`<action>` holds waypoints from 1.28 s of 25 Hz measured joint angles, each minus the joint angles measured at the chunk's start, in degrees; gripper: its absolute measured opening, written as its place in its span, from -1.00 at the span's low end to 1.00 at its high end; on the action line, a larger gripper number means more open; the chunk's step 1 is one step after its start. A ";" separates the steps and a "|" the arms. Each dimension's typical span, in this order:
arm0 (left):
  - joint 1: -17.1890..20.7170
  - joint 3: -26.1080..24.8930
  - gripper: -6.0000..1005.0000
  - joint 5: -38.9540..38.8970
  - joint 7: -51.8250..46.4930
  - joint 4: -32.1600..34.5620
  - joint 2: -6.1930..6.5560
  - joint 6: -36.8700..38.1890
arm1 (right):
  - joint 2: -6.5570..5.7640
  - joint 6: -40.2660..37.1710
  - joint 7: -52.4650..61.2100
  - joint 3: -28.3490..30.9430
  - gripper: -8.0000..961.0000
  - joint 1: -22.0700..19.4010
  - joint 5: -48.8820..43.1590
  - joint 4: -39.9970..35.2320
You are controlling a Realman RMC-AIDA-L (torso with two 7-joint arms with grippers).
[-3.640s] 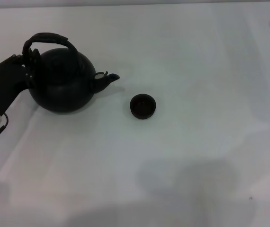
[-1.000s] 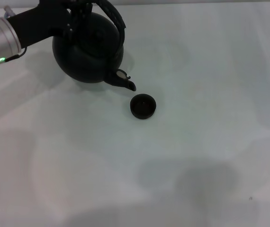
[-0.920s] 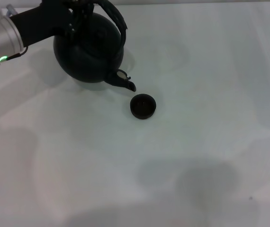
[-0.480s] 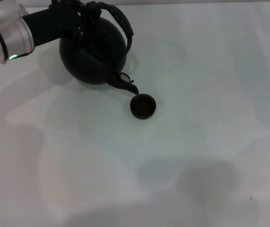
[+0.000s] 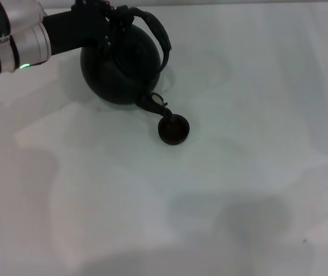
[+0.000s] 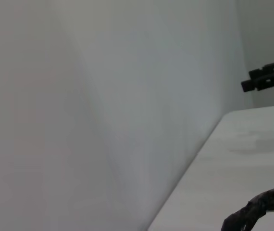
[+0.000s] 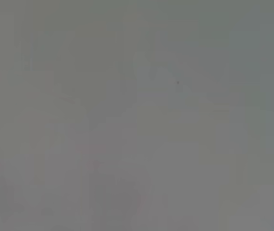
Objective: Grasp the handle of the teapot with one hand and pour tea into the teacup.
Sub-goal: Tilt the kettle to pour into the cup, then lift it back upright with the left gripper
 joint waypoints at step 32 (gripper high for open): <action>1.04 0.00 -0.72 -0.41 0.05 -0.08 -1.65 0.63 | -0.06 0.07 0.09 0.00 0.75 -0.25 0.08 -0.37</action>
